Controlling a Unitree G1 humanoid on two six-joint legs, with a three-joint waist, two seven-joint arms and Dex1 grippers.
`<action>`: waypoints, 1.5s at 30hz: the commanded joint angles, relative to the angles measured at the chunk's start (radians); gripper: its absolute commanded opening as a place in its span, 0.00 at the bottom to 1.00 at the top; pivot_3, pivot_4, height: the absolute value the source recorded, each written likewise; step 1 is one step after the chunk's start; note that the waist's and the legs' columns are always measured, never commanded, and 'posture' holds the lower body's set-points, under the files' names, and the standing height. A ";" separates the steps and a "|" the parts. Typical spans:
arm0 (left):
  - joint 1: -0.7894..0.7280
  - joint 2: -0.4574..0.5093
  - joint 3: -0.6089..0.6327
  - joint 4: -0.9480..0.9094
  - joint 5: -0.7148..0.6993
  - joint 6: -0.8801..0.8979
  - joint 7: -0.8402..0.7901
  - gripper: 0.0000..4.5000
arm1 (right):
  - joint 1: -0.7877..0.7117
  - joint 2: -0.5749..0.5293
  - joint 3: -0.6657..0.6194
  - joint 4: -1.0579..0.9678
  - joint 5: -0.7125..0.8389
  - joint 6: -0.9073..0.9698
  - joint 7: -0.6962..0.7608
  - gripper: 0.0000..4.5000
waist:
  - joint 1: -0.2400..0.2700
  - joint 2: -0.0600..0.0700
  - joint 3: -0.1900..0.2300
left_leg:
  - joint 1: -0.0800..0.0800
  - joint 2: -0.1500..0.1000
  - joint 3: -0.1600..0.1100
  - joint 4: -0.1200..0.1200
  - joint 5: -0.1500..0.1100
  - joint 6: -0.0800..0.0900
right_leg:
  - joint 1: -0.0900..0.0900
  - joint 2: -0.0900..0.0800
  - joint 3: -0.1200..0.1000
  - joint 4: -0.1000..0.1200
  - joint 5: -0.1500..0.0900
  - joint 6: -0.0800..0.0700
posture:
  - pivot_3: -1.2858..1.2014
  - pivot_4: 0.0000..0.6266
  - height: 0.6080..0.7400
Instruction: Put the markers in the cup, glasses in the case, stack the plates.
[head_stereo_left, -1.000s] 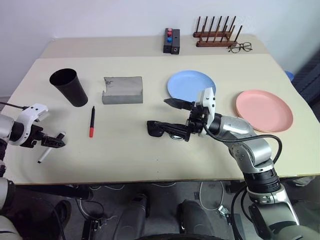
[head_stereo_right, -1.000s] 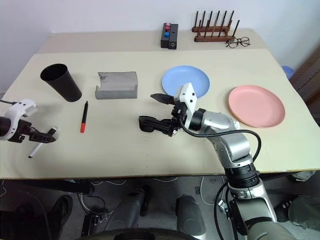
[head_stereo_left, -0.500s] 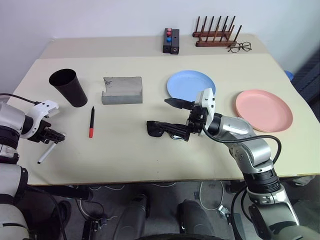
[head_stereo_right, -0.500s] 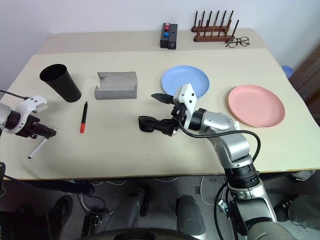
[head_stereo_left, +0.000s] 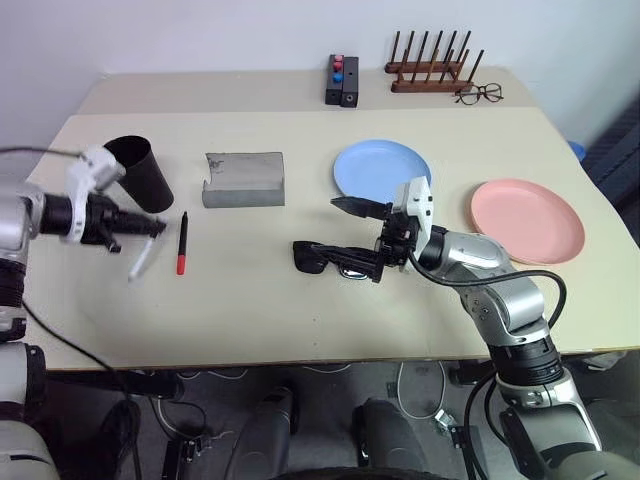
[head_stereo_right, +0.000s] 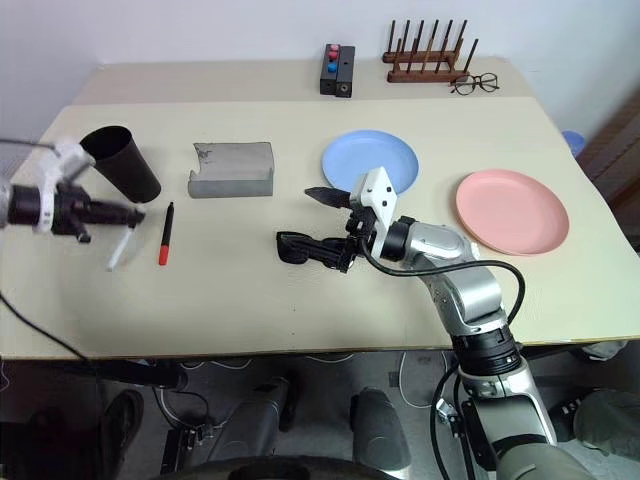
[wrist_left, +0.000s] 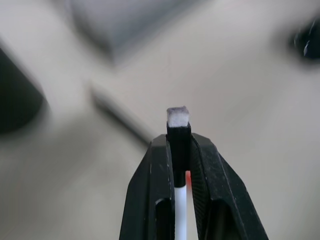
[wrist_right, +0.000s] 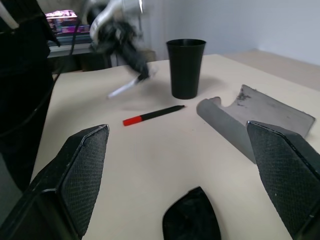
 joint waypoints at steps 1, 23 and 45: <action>-0.024 -0.052 0.136 0.006 -0.066 -0.139 0.150 0.01 | -0.035 0.006 -0.030 0.004 0.012 -0.027 0.000 1.00 | -0.002 0.000 0.000 | 0.000 0.000 0.000 0.000 0.000 0.000 | 0.001 0.000 0.000 0.000 0.000 0.000 | 0.52 0.24 0.98; -0.296 -0.146 0.317 0.557 -0.143 -0.802 0.569 0.01 | -0.040 0.053 -0.072 -0.006 0.048 -0.076 -0.040 1.00 | -0.003 -0.002 0.000 | -0.001 -0.001 0.001 0.002 0.001 0.000 | 0.003 0.003 -0.001 0.003 0.000 0.001 | 0.52 0.24 0.98; -0.171 -0.234 0.332 0.542 -0.227 -0.804 0.534 0.63 | -0.023 0.040 -0.061 -0.019 0.022 -0.074 -0.040 1.00 | -0.003 -0.002 0.000 | -0.001 0.000 0.001 0.003 0.001 -0.001 | 0.002 0.004 0.000 0.006 0.000 0.001 | 0.52 0.24 0.98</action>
